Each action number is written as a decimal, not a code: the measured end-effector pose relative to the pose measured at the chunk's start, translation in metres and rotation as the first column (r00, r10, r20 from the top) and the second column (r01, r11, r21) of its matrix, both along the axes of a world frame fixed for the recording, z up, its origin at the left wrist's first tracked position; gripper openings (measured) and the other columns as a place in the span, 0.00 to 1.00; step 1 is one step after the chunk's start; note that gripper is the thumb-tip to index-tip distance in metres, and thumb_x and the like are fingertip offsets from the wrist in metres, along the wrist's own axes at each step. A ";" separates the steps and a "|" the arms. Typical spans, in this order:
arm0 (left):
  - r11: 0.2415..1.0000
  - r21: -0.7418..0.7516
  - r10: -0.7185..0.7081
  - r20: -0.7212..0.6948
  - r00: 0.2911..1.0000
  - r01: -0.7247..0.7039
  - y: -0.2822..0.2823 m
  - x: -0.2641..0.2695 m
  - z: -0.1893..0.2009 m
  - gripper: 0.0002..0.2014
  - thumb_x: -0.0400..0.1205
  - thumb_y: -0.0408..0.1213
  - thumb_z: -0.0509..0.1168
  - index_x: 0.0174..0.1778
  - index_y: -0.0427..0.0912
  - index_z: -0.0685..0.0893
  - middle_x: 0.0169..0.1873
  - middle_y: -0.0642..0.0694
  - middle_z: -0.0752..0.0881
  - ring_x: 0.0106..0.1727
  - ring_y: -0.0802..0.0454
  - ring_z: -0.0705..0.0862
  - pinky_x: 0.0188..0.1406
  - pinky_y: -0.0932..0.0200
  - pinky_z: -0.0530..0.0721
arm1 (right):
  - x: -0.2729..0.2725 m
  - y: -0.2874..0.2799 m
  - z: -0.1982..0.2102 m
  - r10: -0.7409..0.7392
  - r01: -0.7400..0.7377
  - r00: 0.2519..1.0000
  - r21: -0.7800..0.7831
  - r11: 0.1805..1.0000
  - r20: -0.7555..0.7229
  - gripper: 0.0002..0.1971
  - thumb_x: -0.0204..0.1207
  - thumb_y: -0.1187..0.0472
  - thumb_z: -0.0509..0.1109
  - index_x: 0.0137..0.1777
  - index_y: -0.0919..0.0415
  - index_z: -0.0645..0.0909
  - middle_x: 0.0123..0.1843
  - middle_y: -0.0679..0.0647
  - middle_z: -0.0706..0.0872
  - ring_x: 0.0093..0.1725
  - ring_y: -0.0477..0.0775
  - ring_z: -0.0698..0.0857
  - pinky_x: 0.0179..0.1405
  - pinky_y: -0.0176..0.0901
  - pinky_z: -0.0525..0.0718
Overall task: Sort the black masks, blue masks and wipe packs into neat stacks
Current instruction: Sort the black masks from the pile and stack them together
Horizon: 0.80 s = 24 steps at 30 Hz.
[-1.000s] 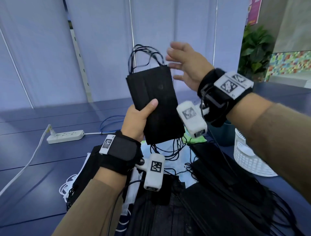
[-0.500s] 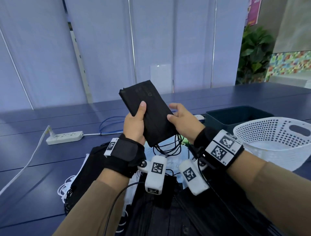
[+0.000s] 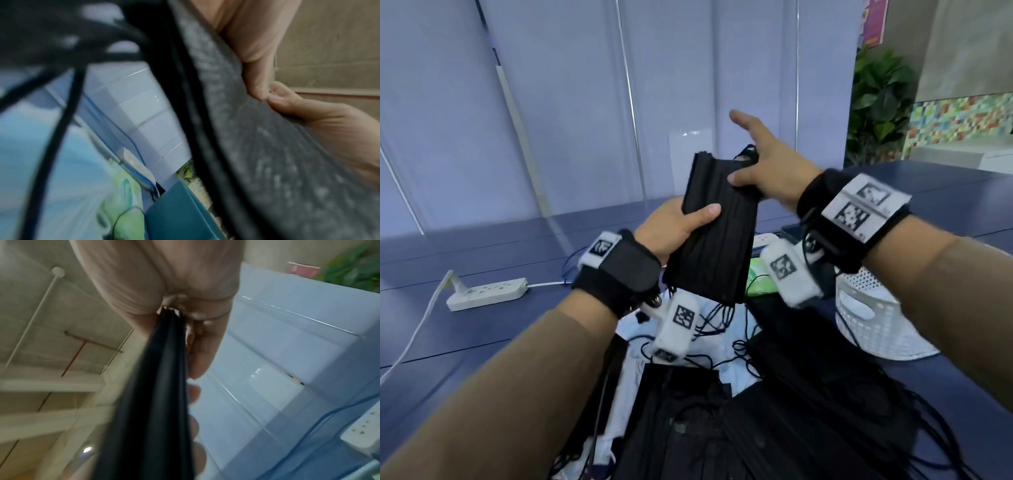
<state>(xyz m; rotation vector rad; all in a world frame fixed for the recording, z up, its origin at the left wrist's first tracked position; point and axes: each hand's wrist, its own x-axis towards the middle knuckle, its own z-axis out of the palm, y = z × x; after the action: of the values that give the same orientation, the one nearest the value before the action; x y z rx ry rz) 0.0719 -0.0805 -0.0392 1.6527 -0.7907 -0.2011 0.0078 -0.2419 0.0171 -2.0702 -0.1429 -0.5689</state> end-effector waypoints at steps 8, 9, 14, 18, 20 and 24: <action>0.855 0.519 -0.133 0.188 0.973 0.016 -0.062 0.031 0.046 0.14 0.73 0.53 0.72 0.44 0.47 0.86 0.43 0.45 0.89 0.43 0.48 0.87 0.53 0.56 0.83 | 0.022 -0.073 0.029 -0.059 -0.044 0.943 -0.301 0.953 -0.326 0.27 0.71 0.71 0.72 0.63 0.41 0.78 0.64 0.60 0.83 0.62 0.68 0.82 0.64 0.63 0.80; 0.834 0.552 -0.137 0.176 0.975 0.017 -0.068 0.035 0.045 0.21 0.69 0.58 0.73 0.46 0.45 0.87 0.45 0.43 0.90 0.45 0.46 0.88 0.54 0.55 0.83 | 0.024 -0.080 0.028 -0.074 -0.033 0.943 -0.312 0.950 -0.325 0.25 0.72 0.72 0.71 0.63 0.45 0.79 0.64 0.62 0.83 0.62 0.68 0.82 0.65 0.62 0.80; 0.888 0.442 -0.125 -0.024 0.992 0.123 -0.082 0.059 0.017 0.09 0.84 0.36 0.62 0.59 0.41 0.81 0.45 0.49 0.87 0.36 0.62 0.88 0.41 0.66 0.85 | 0.031 -0.129 0.013 -0.265 0.183 0.930 -0.306 0.934 -0.253 0.23 0.74 0.68 0.71 0.69 0.64 0.74 0.67 0.67 0.80 0.67 0.67 0.78 0.69 0.59 0.76; 0.991 0.100 -0.063 -0.258 0.964 0.091 -0.100 0.073 -0.006 0.11 0.85 0.31 0.59 0.62 0.36 0.81 0.48 0.45 0.89 0.43 0.55 0.89 0.52 0.59 0.87 | 0.038 -0.172 -0.002 -0.387 0.333 0.887 -0.231 0.914 -0.252 0.21 0.74 0.70 0.70 0.68 0.63 0.75 0.64 0.64 0.81 0.66 0.66 0.79 0.69 0.58 0.76; 0.997 0.076 0.023 -0.275 0.961 -0.002 -0.120 0.077 -0.011 0.09 0.84 0.32 0.62 0.57 0.36 0.84 0.46 0.41 0.90 0.49 0.45 0.88 0.63 0.48 0.82 | 0.039 -0.189 -0.009 -0.439 0.394 0.862 -0.210 0.895 -0.253 0.24 0.76 0.73 0.68 0.71 0.59 0.73 0.67 0.61 0.79 0.68 0.64 0.77 0.66 0.49 0.76; 0.962 0.255 0.127 -0.122 0.984 -0.093 -0.168 0.075 -0.013 0.09 0.79 0.34 0.70 0.32 0.40 0.81 0.27 0.44 0.84 0.38 0.46 0.84 0.55 0.49 0.85 | 0.045 -0.216 -0.020 -0.578 0.458 0.777 -0.406 0.791 -0.250 0.30 0.77 0.71 0.67 0.77 0.58 0.63 0.72 0.66 0.74 0.65 0.67 0.77 0.50 0.44 0.73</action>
<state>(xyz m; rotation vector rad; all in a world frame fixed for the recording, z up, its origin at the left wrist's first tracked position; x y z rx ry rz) 0.1466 -0.2486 -0.0520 1.8914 -0.5841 -0.3435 0.0525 -0.4578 -0.0028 -2.5140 0.6299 -0.5002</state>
